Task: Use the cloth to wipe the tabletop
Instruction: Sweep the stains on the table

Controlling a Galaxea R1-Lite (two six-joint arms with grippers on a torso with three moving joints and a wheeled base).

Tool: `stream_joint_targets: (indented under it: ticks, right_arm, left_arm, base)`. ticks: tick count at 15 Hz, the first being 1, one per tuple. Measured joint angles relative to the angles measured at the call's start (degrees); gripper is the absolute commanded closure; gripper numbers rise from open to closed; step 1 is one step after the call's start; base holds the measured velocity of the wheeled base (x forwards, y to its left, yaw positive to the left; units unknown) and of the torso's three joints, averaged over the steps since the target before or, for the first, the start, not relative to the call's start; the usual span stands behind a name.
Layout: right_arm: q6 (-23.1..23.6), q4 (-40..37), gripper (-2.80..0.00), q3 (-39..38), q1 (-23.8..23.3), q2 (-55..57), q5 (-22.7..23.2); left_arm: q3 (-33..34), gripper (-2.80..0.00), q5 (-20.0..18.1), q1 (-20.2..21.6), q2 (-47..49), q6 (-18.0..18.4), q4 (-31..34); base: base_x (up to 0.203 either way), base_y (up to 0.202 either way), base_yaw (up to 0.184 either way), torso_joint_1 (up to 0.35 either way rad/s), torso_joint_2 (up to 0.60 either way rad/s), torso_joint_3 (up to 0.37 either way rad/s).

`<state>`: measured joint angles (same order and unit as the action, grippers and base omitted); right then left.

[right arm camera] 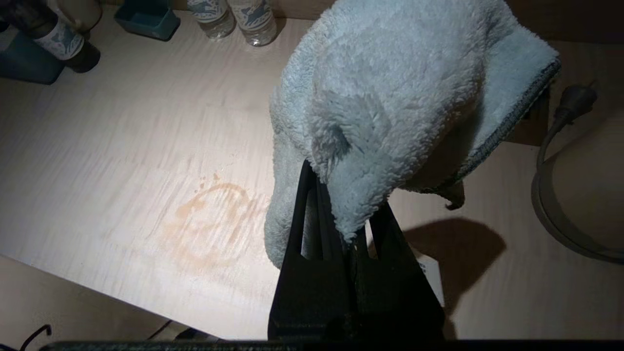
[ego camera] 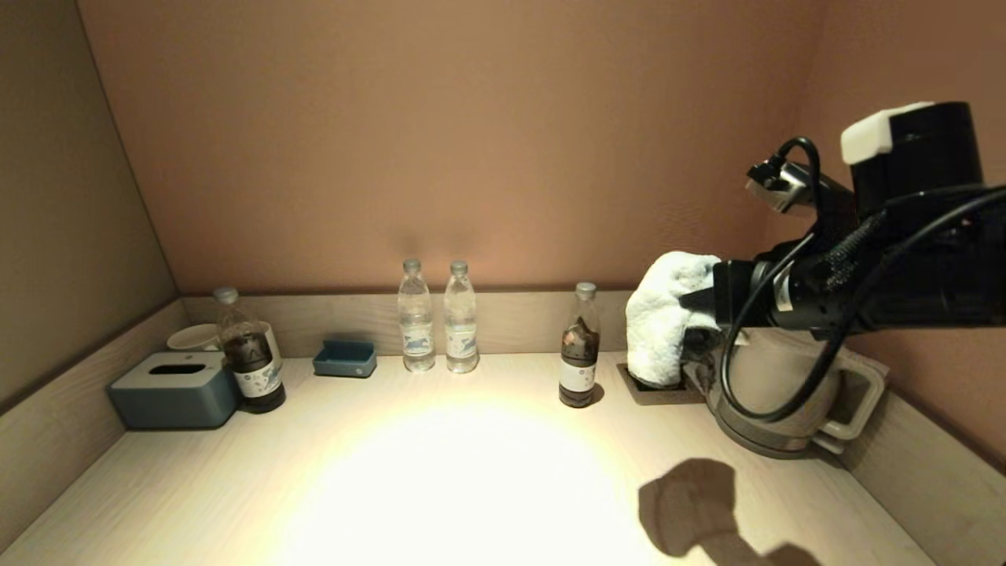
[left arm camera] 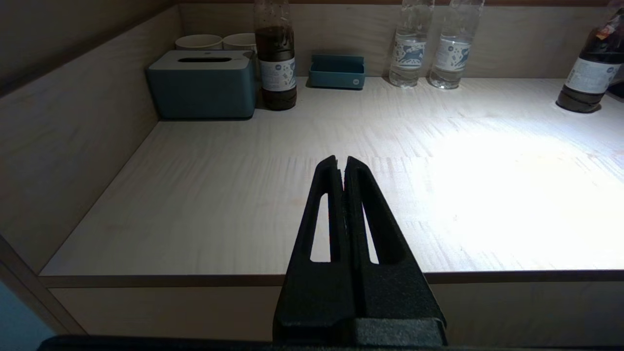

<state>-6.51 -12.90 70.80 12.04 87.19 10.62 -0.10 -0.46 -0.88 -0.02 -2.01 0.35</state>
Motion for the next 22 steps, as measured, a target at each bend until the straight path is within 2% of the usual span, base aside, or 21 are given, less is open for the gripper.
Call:
stream_joint_targets:
  ticks: [7, 11, 14, 22]
  right_arm:
    - [-0.3, -10.2, 0.0, 7.8, 0.2, 9.5, -4.7]
    - [-0.7, -16.7, 0.0, 9.5, 1.0, 15.5, -7.6]
    - [-0.9, -19.2, 0.0, 9.6, 2.3, 18.9, -7.4]
    - [-3.0, -19.2, 0.0, 10.3, 8.1, 26.1, -6.3]
  left_arm:
    - [0.0, 0.0, 0.0, 0.0, 0.0, 0.0, 0.0]
    - [0.0, 0.0, 0.0, 0.0, 0.0, 0.0, 0.0]
    - [0.0, 0.0, 0.0, 0.0, 0.0, 0.0, 0.0]
    - [0.0, 0.0, 0.0, 0.0, 0.0, 0.0, 0.0]
  base:
    - [0.0, 0.0, 0.0, 0.0, 0.0, 0.0]
    - [0.0, 0.0, 0.0, 0.0, 0.0, 0.0]
    - [0.0, 0.0, 0.0, 0.0, 0.0, 0.0]
    - [0.0, 0.0, 0.0, 0.0, 0.0, 0.0]
